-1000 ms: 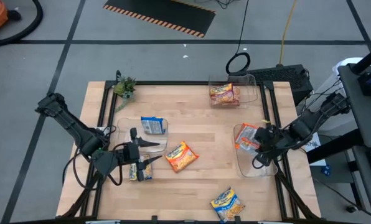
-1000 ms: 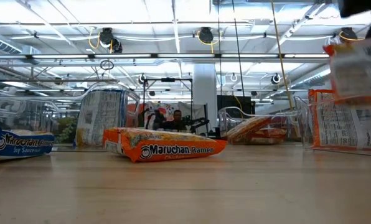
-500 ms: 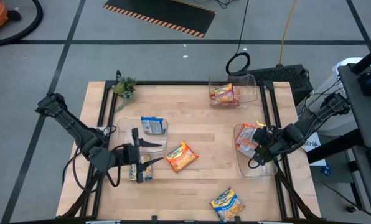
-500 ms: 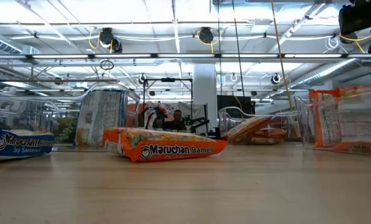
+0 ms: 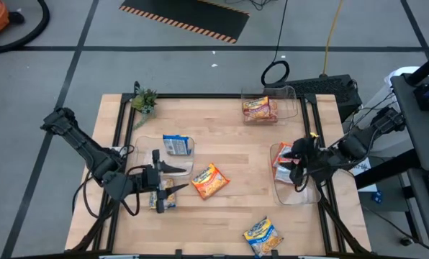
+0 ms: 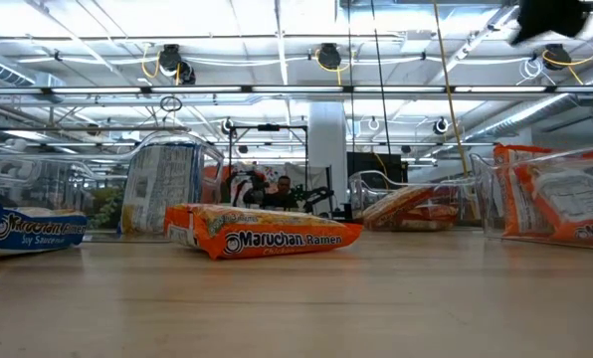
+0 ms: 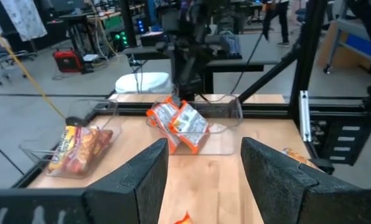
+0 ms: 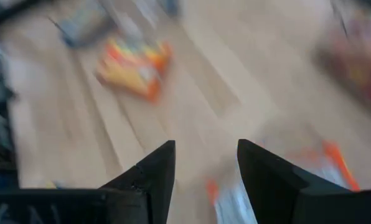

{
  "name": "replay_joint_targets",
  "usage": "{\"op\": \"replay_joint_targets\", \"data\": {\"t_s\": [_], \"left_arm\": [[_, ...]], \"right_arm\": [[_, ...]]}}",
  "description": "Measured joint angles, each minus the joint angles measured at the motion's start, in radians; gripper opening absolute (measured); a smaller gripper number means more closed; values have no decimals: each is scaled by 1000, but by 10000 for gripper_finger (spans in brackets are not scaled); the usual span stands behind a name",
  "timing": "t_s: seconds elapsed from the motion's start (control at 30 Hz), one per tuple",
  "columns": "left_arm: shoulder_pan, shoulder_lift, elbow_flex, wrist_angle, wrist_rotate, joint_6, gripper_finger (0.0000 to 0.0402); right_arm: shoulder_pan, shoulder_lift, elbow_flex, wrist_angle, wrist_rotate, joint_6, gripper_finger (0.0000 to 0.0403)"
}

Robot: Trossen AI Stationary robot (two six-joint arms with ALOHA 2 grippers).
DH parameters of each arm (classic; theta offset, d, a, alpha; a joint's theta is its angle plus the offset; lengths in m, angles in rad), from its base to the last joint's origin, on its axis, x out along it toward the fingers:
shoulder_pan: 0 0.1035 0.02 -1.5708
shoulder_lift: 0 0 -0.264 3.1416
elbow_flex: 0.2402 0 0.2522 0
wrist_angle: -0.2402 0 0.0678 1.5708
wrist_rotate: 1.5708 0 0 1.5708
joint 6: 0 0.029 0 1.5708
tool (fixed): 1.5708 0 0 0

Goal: Sort Maruchan noodles
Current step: Put the top blue noodle pack into the bottom left transparent bin

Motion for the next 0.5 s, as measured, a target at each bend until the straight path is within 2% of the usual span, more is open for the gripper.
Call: {"op": "replay_joint_targets", "data": {"t_s": [0.17,0.27,0.37,0.5], "left_arm": [[-30,0,0,-20,-11,-20,209],[-43,0,0,-111,-12,-90,209],[-46,0,0,-267,2,-235,209],[-38,0,0,-479,128,-473,209]], "right_arm": [[0,6,-43,349,127,-301,165],[0,10,-110,584,146,-473,165],[0,9,-186,776,143,-591,165],[-7,2,-213,820,94,-630,164]]}}
